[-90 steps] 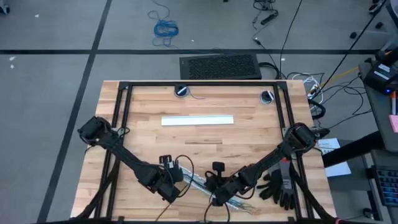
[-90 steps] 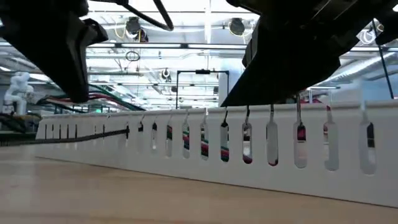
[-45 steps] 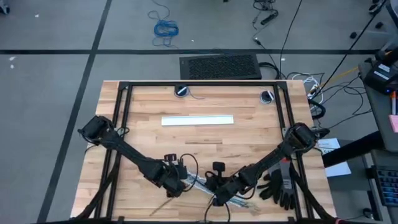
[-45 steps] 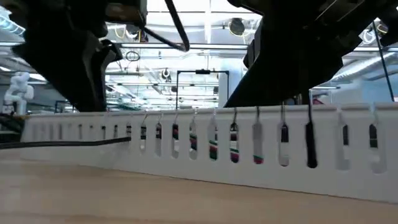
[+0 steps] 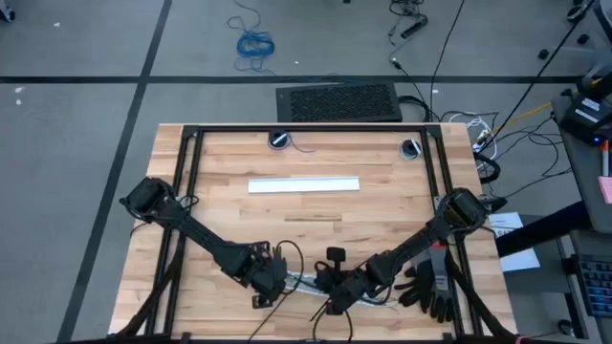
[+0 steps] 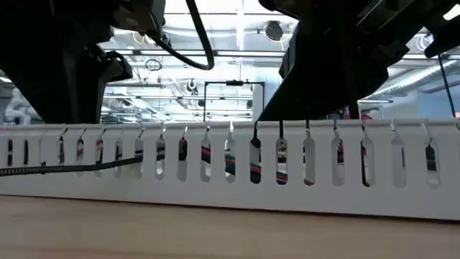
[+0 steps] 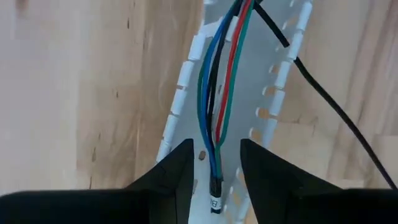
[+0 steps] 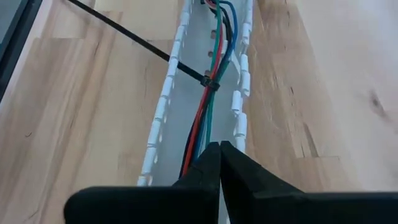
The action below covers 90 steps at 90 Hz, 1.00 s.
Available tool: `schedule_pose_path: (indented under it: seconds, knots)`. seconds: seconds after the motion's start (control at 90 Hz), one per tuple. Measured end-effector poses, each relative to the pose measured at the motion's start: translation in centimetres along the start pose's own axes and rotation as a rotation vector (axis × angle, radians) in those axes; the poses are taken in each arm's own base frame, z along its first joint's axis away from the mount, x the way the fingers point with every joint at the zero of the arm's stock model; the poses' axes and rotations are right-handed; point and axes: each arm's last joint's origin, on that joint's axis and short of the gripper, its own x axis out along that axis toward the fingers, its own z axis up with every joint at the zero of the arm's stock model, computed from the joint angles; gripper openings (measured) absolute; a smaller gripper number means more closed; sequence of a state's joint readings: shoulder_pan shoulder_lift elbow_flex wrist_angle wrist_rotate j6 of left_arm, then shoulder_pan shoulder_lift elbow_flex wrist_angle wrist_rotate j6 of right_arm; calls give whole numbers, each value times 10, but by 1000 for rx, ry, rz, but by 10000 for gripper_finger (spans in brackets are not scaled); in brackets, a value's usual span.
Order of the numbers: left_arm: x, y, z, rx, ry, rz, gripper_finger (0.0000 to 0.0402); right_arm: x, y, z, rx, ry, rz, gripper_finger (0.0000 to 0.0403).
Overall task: Ziptie cables
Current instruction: Put the ziptied cables into the cable duct
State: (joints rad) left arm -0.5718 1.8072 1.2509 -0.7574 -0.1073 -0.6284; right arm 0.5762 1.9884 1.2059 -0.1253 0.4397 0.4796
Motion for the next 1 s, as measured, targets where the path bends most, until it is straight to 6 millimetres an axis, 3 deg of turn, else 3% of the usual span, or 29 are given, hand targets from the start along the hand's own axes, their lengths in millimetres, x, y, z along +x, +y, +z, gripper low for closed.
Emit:
schedule_pose_path:
  seconds: [0.367,0.6,1.0]
  knots:
    - [-10,-4,15,109,-154,77,130,0,-1,-2,-3,13,-4,0]
    - [4,-15,23,291,-228,55,130,0,-1,-2,-1,14,-4,0]
    - [31,-6,27,279,-161,106,130,0,-1,-2,-2,17,-3,0]
